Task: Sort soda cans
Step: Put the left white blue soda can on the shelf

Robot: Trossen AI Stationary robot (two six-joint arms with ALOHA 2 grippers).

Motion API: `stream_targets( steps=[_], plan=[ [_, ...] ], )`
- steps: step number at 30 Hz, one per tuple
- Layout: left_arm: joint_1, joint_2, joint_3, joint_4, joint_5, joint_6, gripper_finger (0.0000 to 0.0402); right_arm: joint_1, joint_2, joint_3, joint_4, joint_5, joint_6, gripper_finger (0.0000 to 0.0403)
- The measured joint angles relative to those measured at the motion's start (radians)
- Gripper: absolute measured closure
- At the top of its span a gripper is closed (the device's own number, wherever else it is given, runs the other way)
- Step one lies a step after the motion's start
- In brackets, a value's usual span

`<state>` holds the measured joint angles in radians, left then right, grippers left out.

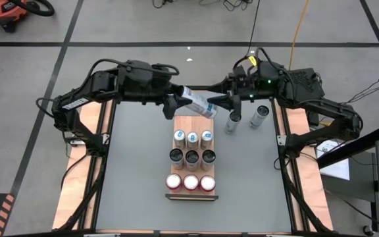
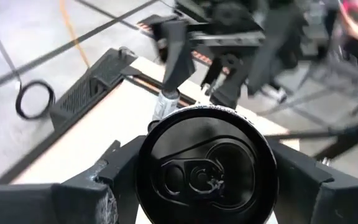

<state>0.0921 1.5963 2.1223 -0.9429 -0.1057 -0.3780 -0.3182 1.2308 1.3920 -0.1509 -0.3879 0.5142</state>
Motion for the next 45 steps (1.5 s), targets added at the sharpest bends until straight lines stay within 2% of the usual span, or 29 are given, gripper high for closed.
stream_targets(
  steps=[3,6,14,19,24,30,40,45],
  plan=[
    [0.004,0.001,0.000,-0.020,-0.025,-0.097,0.0142,0.045,0.005,0.076,-0.137,0.121,-0.190,0.0094],
    [0.013,0.004,0.000,-0.040,-0.029,-0.144,0.0142,0.070,0.021,0.147,-0.225,0.182,-0.295,0.0094],
    [0.050,0.006,0.000,-0.050,-0.034,-0.278,0.0142,0.111,0.076,0.250,-0.431,0.259,-0.332,0.0088],
    [0.071,0.006,0.000,-0.048,-0.034,-0.376,0.0142,0.143,0.103,0.252,-0.448,0.312,-0.360,0.0061],
    [0.073,0.006,0.000,-0.046,-0.033,-0.403,0.0142,0.177,0.130,0.253,-0.462,0.414,-0.484,0.0047],
    [0.072,0.014,0.002,-0.044,-0.017,-0.436,0.0142,0.184,0.180,0.253,-0.461,0.417,-0.581,0.0048],
    [0.072,0.034,0.002,-0.051,-0.001,-0.455,0.0142,0.184,0.202,0.253,-0.460,0.411,-0.579,0.0052],
    [0.072,0.044,0.002,-0.061,-0.001,-0.456,0.0142,0.184,0.203,0.253,-0.480,0.411,-0.579,0.0101]
  ],
)
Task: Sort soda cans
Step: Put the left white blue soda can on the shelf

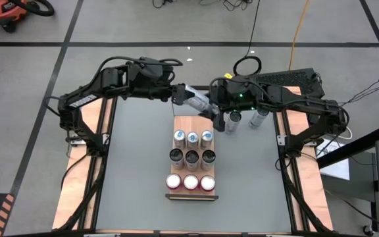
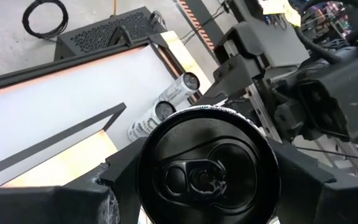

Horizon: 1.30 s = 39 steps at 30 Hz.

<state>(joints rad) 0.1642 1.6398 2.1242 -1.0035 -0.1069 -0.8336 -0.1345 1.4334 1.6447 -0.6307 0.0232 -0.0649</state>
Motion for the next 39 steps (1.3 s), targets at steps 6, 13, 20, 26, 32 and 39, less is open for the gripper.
stream_targets(
  steps=[6,13,20,26,32,39],
  plan=[
    [0.000,0.003,0.000,-0.004,0.001,-0.001,0.0141,-0.001,0.000,0.000,-0.015,0.003,0.003,0.0179],
    [0.000,0.003,0.000,0.015,0.000,0.026,0.0098,-0.002,-0.002,0.000,-0.018,-0.031,0.004,0.0197],
    [0.007,-0.004,0.000,0.102,-0.003,0.038,0.0032,-0.021,-0.004,-0.002,-0.028,-0.181,0.092,0.0195],
    [0.028,-0.059,0.001,0.207,-0.007,0.150,0.0018,-0.082,-0.027,-0.002,0.018,-0.317,0.183,0.0195],
    [0.032,-0.122,0.000,0.249,-0.071,0.293,0.0017,-0.166,-0.077,-0.002,0.108,-0.397,0.219,0.0195],
    [0.027,-0.158,0.000,0.298,-0.119,0.475,0.0017,-0.263,-0.097,-0.002,0.271,-0.577,0.308,0.0195]
  ],
)
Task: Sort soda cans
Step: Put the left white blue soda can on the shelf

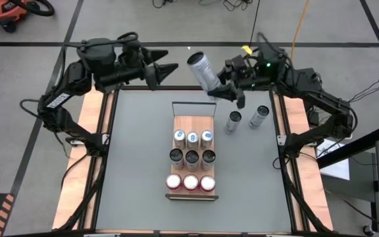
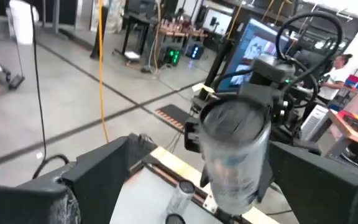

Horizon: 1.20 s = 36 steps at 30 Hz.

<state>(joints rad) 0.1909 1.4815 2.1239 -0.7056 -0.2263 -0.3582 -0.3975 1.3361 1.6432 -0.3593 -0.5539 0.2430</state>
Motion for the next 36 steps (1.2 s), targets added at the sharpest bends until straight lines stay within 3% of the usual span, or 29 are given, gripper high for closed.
stream_targets(
  steps=[6,13,19,36],
  plan=[
    [-0.001,-0.002,0.000,0.062,0.000,0.095,0.0018,-0.051,0.000,0.001,0.158,-0.078,0.057,0.0195],
    [-0.001,-0.002,0.000,0.179,0.000,0.103,0.0018,-0.073,0.000,0.001,0.190,-0.070,0.039,0.0195],
    [0.015,0.000,0.000,0.229,0.020,0.161,0.0018,-0.050,0.018,0.001,0.203,-0.018,-0.075,0.0195],
    [0.157,0.045,-0.001,0.180,0.466,0.206,0.0018,-0.012,0.091,0.001,0.218,-0.028,-0.128,0.0195]
  ],
)
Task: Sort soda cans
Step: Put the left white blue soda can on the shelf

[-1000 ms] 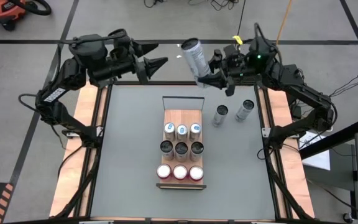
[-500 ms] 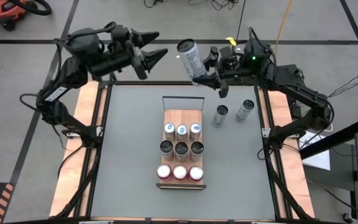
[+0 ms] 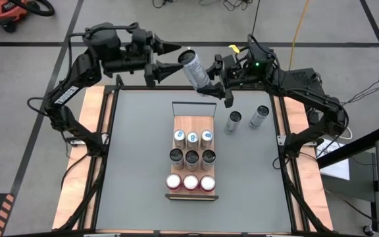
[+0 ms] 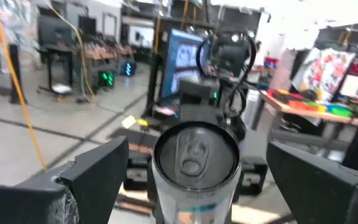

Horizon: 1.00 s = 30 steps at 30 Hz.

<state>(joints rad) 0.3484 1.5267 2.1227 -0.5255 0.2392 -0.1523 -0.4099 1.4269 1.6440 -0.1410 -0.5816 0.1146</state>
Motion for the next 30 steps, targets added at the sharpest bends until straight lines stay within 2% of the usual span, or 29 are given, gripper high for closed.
stream_targets(
  steps=[9,19,22,30],
  plan=[
    [0.023,0.027,0.000,-0.034,0.104,-0.033,0.0018,0.000,0.009,0.000,0.002,0.000,-0.022,0.0195],
    [0.018,0.059,0.001,-0.035,0.108,-0.043,0.0021,0.000,0.016,0.000,-0.006,-0.023,-0.016,0.0195],
    [0.018,0.058,0.001,-0.033,0.111,-0.043,0.0040,0.000,0.016,0.000,-0.007,-0.023,-0.015,0.0195],
    [0.018,0.057,0.001,-0.035,0.128,-0.043,0.0121,0.000,0.016,0.000,-0.008,-0.026,-0.004,0.0195]
  ],
)
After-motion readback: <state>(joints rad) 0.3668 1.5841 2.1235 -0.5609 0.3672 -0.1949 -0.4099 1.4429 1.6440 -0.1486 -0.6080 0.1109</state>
